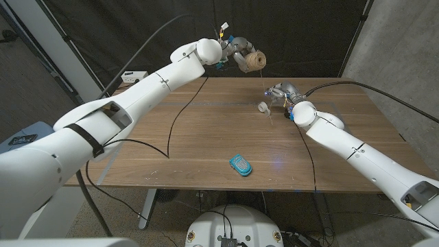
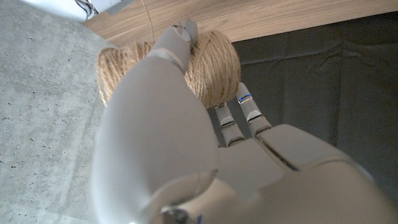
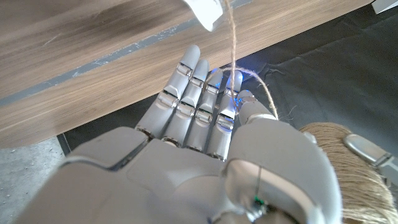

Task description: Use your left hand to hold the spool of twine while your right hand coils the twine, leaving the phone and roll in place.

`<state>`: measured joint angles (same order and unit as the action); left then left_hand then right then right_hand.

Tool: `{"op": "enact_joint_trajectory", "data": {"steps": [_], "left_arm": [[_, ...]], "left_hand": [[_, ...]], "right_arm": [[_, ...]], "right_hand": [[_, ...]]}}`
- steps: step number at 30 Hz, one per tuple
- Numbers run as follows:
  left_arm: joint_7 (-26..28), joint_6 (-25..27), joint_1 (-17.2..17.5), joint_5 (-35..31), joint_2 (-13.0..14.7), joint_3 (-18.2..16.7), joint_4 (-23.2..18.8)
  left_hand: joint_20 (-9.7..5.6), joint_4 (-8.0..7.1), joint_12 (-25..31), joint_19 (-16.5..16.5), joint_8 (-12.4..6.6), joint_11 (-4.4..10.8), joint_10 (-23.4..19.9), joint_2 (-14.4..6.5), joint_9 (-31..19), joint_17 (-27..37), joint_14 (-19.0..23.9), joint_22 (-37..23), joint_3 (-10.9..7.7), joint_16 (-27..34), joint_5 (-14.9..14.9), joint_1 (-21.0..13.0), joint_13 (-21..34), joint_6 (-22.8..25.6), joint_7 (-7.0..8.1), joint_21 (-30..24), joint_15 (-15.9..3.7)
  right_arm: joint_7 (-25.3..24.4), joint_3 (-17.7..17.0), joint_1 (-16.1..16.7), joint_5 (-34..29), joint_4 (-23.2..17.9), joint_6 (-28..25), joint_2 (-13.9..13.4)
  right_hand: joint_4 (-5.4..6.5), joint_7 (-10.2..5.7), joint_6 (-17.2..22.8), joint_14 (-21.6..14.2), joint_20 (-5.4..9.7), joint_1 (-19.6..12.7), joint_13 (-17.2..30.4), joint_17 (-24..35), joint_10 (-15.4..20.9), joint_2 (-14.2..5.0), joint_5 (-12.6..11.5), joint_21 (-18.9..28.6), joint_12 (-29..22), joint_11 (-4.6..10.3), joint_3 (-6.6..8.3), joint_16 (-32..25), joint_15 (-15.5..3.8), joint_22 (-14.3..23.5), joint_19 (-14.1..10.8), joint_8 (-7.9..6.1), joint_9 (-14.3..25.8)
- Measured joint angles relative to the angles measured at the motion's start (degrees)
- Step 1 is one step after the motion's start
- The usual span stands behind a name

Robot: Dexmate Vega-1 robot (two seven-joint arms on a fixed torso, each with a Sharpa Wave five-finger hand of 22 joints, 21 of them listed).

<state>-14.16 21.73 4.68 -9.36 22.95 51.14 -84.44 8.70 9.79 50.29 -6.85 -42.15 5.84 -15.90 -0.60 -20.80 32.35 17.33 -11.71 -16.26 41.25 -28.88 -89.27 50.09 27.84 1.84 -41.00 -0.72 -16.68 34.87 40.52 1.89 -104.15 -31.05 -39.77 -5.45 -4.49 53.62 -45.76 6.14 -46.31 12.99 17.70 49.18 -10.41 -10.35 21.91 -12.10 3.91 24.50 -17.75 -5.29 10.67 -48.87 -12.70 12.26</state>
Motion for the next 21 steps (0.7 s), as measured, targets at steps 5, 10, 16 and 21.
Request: {"op": "enact_joint_trajectory", "data": {"steps": [5,10,16,21], "left_arm": [[0.29,-0.61,-0.26,0.20,-0.38,0.00,0.80],[0.47,-1.20,-0.48,0.36,-0.68,0.00,1.51],[0.72,-1.84,-0.76,0.54,-1.04,0.01,2.43],[0.91,-2.38,-1.00,0.66,-1.37,0.02,3.24]], "left_hand": [[0.00,0.00,0.00,0.00,0.00,0.00,0.00,0.00,0.00,0.00,0.00,0.00,0.00,0.00,-0.18,0.00,0.00,0.00,0.00,-0.32,0.00],[0.00,0.00,0.00,0.00,0.00,0.00,0.00,0.00,0.00,0.00,0.00,0.00,0.00,0.00,-0.45,0.00,0.00,0.00,0.00,-0.32,0.00],[0.00,0.00,0.00,0.00,0.00,0.00,0.00,0.00,0.00,0.00,0.00,0.00,0.00,0.00,-0.45,0.00,0.00,0.00,0.00,-0.54,0.00],[0.00,0.00,0.00,0.00,0.00,0.00,0.00,0.00,0.00,0.00,0.00,-0.01,0.00,0.00,-0.45,0.00,0.00,0.00,0.00,-0.54,0.00]], "right_arm": [[0.48,0.22,0.21,-0.08,-0.72,-0.02,-0.28],[0.99,0.34,0.47,-0.26,-1.50,-0.02,-0.64],[1.61,0.47,0.69,-0.38,-2.43,-0.01,-1.13],[2.29,0.60,0.82,-0.58,-3.15,0.09,-1.54]], "right_hand": [[0.00,0.00,0.00,0.00,0.00,0.00,0.00,0.00,0.00,0.00,0.00,0.00,0.00,0.00,0.00,0.00,0.00,0.00,0.00,0.00,-0.02],[0.00,0.22,0.22,0.00,0.00,-0.22,0.00,0.00,0.00,0.22,0.00,0.00,0.00,0.00,0.00,0.44,0.00,0.00,0.00,0.00,-0.02],[-0.32,0.21,0.22,0.00,0.00,-0.22,0.00,-0.01,0.00,0.22,0.00,0.00,0.24,0.00,-0.32,0.45,0.00,0.00,0.00,0.21,-0.02],[-0.32,0.21,0.21,0.00,0.00,-0.22,0.00,-0.01,0.00,0.22,0.00,0.00,0.23,0.00,-0.32,0.44,0.00,0.00,0.00,0.21,-0.02]]}}
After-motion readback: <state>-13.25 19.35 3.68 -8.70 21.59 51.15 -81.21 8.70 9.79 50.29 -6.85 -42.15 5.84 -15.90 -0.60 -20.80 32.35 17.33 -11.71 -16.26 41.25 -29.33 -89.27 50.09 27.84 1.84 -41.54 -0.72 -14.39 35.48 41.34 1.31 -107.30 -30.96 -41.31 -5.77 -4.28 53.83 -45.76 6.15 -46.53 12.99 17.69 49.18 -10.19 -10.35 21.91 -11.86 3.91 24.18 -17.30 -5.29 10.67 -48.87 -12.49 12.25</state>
